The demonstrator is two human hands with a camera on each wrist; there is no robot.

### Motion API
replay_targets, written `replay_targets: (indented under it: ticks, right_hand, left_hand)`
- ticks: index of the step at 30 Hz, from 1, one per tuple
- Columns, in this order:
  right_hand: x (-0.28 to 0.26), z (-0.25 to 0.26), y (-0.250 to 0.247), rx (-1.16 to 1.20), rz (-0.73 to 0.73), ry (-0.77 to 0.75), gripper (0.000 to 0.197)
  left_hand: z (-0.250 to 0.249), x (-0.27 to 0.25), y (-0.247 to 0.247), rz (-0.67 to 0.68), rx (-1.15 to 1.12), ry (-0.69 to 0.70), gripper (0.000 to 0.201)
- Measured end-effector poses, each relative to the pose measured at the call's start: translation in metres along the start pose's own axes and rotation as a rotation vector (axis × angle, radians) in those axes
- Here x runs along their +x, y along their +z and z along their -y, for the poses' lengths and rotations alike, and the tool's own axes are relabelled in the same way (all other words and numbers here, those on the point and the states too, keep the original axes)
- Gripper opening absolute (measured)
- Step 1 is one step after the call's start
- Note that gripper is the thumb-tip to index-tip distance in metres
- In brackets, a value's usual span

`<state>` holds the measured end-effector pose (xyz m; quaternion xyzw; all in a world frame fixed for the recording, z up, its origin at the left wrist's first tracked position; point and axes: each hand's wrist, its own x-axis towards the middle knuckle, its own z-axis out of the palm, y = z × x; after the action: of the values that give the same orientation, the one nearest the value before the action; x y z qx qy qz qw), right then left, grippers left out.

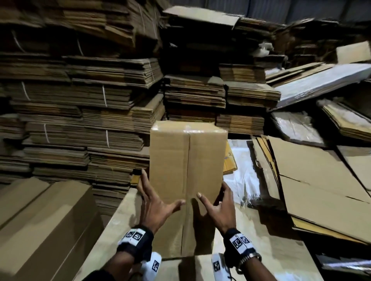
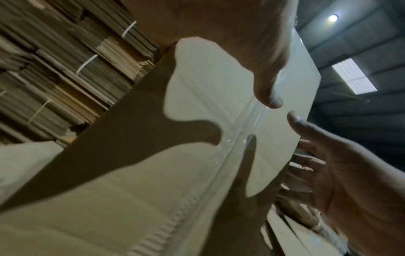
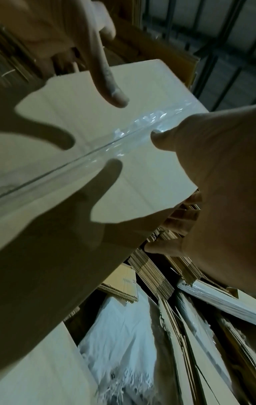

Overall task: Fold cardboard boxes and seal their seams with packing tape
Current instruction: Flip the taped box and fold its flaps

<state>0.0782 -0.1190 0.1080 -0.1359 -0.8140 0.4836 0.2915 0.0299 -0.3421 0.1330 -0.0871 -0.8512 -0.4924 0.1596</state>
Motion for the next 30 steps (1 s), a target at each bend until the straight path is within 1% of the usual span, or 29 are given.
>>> replay_targets:
  ticks: [4,6,9,12,15,17,19,20,22,24,26,28,29,30]
  right_hand:
    - [-0.001,0.014,-0.001,0.042,-0.029,0.0,0.101]
    - [0.0,0.018,0.001,0.024,-0.034,0.003,0.103]
    - [0.003,0.026,0.002,-0.017,-0.03,0.036,0.101]
    - [0.013,0.04,-0.002,-0.03,-0.033,0.016,0.097]
    - [0.029,0.058,-0.008,-0.075,-0.032,-0.022,0.095]
    - [0.041,0.069,-0.008,-0.162,0.027,-0.047,0.091]
    - [0.05,0.083,-0.007,-0.302,0.095,-0.064,0.098]
    - [0.053,0.09,-0.006,-0.377,0.119,-0.049,0.108]
    - [0.058,0.105,-0.005,-0.544,0.202,0.043,0.136]
    - [0.06,0.118,-0.007,-0.699,0.279,0.157,0.154]
    - [0.066,0.123,-0.005,-0.787,0.318,0.232,0.163]
    - [0.072,0.122,-0.005,-0.792,0.336,0.276,0.168]
    - [0.074,0.124,-0.007,-0.797,0.344,0.287,0.166]
    - [0.076,0.126,-0.007,-0.813,0.351,0.282,0.161]
  left_hand:
    - [-0.01,-0.011,-0.003,-0.068,-0.113,0.009,0.167]
    - [-0.017,-0.009,-0.006,-0.109,-0.155,-0.036,0.161]
    - [-0.026,-0.005,-0.013,-0.163,-0.188,-0.126,0.143]
    - [-0.029,0.008,-0.017,-0.143,-0.123,-0.164,0.128]
    - [-0.039,0.023,-0.019,-0.083,-0.031,-0.22,0.124]
    - [-0.044,0.032,-0.018,-0.054,0.007,-0.235,0.122]
    - [-0.046,0.039,-0.016,-0.065,0.061,-0.226,0.121]
    - [-0.047,0.041,-0.016,-0.078,0.087,-0.216,0.121]
    - [-0.045,0.042,-0.016,-0.089,0.125,-0.207,0.115]
    - [-0.044,0.042,-0.016,-0.073,0.161,-0.206,0.112]
    - [-0.04,0.043,-0.018,-0.056,0.191,-0.218,0.115]
    - [-0.042,0.044,-0.019,-0.037,0.219,-0.226,0.113]
    - [-0.043,0.045,-0.02,-0.023,0.233,-0.234,0.112]
    - [-0.045,0.046,-0.022,-0.018,0.257,-0.239,0.114]
